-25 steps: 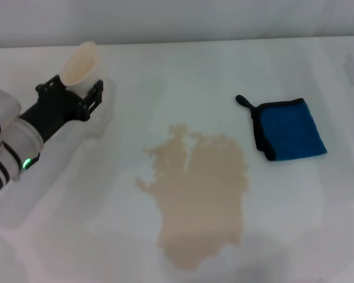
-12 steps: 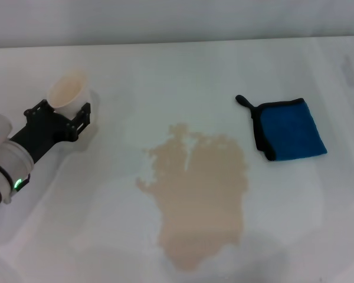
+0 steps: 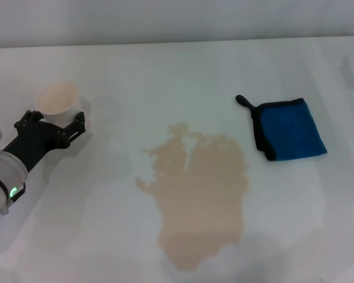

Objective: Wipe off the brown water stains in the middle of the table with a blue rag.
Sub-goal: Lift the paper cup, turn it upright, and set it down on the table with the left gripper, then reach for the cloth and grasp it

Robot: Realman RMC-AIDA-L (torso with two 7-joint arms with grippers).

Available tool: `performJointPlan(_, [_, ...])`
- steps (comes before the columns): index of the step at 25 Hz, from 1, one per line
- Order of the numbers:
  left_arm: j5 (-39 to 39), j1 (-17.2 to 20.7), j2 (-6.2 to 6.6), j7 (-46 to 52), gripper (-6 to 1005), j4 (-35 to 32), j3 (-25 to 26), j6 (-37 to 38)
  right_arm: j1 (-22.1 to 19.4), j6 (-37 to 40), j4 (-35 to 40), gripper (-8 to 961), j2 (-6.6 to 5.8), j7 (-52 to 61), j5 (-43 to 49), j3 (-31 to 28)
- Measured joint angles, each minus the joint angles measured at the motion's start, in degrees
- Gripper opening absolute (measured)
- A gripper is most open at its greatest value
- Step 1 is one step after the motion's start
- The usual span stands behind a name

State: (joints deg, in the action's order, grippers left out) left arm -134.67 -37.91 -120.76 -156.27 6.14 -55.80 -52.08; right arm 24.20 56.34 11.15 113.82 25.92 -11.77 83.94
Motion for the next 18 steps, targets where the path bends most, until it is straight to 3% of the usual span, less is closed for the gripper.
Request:
performJointPlan(3, [0.20,-0.07,0.00,0.01,880,0.39,-0.22,0.02,0.15,0.00,0.02,740,-0.09,0.00,0.00,0.00])
performJointPlan(8, [0.08,0.15,0.00,0.77,877,1.36,0.06,-0.17,0.31,0.00,0.02,740,-0.22,0.00,0.00,0.00])
performJointPlan(18, [0.20,5.03,0.13,2.50,875,1.92,0.24,-6.46,0.32,0.00,0.02,740,-0.46,0.00,0.00,-0.18])
